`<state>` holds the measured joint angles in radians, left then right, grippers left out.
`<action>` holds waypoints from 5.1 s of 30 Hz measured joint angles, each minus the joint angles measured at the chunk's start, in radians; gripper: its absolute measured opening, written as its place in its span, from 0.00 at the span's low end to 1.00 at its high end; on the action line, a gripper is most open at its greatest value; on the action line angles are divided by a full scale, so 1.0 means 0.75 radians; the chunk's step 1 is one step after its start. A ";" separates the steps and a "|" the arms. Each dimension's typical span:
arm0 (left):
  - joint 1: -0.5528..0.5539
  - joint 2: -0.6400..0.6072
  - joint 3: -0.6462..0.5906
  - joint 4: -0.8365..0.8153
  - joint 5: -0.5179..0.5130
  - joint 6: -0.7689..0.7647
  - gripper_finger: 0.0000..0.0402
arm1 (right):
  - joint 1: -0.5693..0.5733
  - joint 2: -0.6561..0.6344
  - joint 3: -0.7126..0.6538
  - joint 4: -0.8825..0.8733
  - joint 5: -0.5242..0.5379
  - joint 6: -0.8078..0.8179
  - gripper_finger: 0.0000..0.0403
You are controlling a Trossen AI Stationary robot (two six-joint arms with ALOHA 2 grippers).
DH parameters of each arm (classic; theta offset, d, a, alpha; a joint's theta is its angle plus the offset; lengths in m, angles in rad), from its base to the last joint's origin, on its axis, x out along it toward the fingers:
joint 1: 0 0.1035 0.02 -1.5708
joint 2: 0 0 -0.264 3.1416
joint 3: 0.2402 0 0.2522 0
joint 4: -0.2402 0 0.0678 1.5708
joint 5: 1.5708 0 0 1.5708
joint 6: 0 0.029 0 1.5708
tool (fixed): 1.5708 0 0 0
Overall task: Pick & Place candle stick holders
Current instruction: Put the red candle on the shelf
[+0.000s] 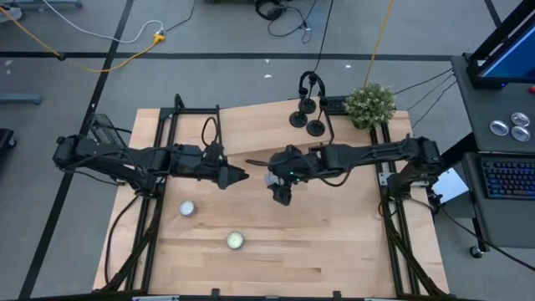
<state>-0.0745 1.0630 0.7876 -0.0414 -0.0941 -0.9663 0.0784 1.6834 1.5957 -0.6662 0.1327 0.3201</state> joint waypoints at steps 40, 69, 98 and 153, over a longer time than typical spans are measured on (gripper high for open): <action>0.143 0.258 -0.001 0.435 0.195 -0.261 0.63 | -0.018 0.003 0.039 0.016 0.032 -0.064 0.73; 0.152 0.262 -0.002 0.379 0.180 -0.371 0.63 | -0.053 0.087 0.040 0.172 0.037 -0.060 0.73; 0.201 0.259 0.002 0.332 0.231 -0.389 0.40 | -0.050 0.093 0.038 0.250 0.031 -0.064 0.72; 0.834 0.257 0.003 0.470 0.456 -0.223 0.37 | -0.024 0.009 0.038 -0.046 0.032 -0.044 0.73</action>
<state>0.5508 1.2560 0.7895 0.3108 0.2477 -1.1339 0.0607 1.6905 1.6245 -0.7007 0.1566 0.2871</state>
